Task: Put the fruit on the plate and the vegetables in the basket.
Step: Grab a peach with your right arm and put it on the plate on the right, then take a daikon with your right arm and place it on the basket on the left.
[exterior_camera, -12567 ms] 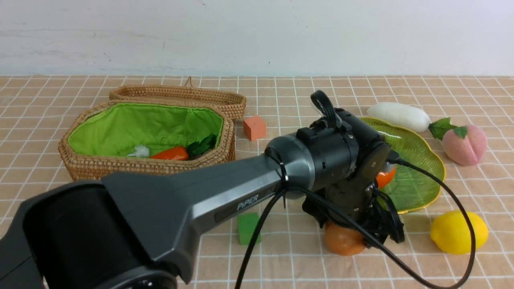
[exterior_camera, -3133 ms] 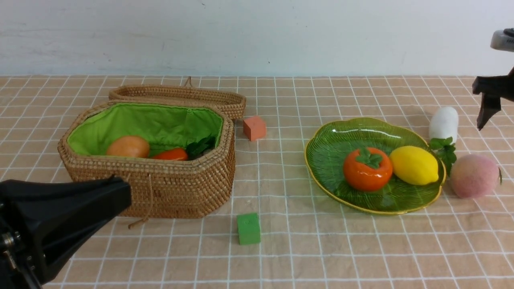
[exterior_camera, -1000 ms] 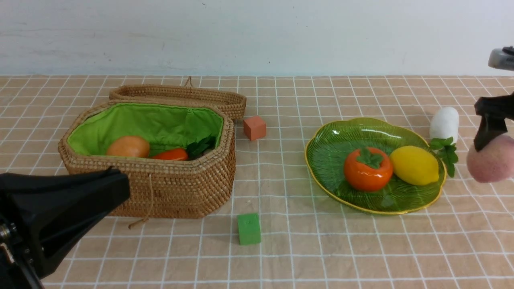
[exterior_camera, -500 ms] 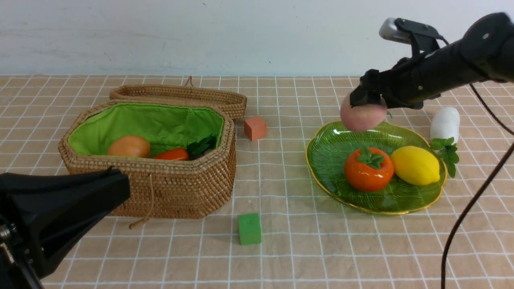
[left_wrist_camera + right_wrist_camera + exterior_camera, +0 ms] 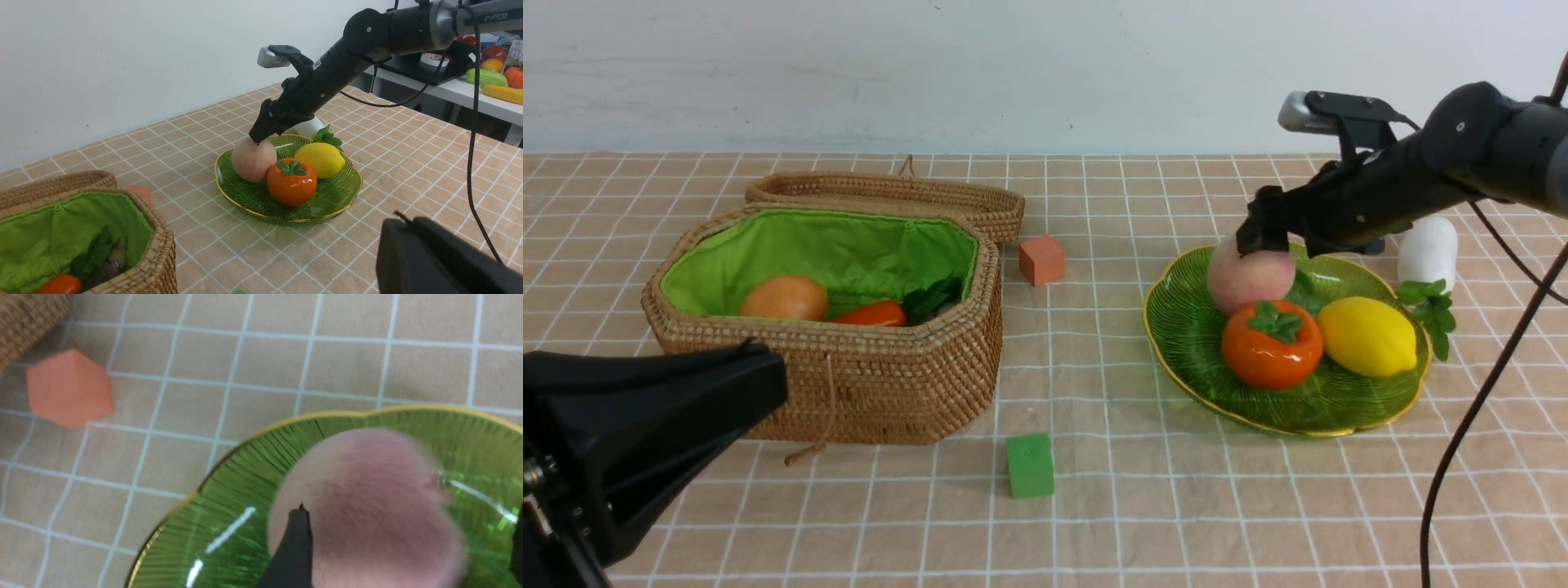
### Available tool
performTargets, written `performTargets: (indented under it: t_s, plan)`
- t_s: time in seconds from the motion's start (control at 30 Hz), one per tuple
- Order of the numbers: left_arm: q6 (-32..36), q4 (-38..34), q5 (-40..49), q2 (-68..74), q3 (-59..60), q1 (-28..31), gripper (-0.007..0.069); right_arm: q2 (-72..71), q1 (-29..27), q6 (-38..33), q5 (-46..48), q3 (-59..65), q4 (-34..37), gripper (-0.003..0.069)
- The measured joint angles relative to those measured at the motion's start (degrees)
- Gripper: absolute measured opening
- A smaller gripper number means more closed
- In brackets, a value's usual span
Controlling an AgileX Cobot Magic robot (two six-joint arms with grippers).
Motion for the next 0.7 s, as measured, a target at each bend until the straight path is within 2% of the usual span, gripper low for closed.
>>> performTargets:
  t_s: [0.13,0.23,0.27,0.33,0.43,0.57,0.7]
  plan:
    - [0.16,-1.33,-0.62,0.00,0.00,0.00,0.0009,-3.65,-0.61,6.86,3.16,0.00,-8.20,0.0668]
    - [0.16,-1.60,-0.77,0.00,0.00,0.00,0.0009,-6.22,-2.54,13.52,6.67,-0.42,-14.05,0.0607]
    - [0.16,-1.60,-0.76,0.00,0.00,0.00,0.0009,-6.22,-2.54,14.05,6.93,-0.51,-14.05,0.0601]
    - [0.17,-1.60,-0.83,0.00,0.00,0.00,0.0009,-6.84,-5.21,19.66,9.81,-2.18,-17.28,0.0541]
    - [0.17,-1.61,-0.83,0.00,0.00,0.00,0.0008,-5.06,-9.20,22.80,12.46,-5.28,-19.04,0.0505]
    - [0.17,-1.61,-0.89,0.00,0.00,0.00,0.0008,-0.59,-11.82,23.88,13.63,-9.56,-18.95,0.0527]
    - [0.17,-1.61,-1.06,0.00,0.00,0.00,0.0008,7.08,-13.53,24.22,13.98,-16.52,-17.71,0.0597]
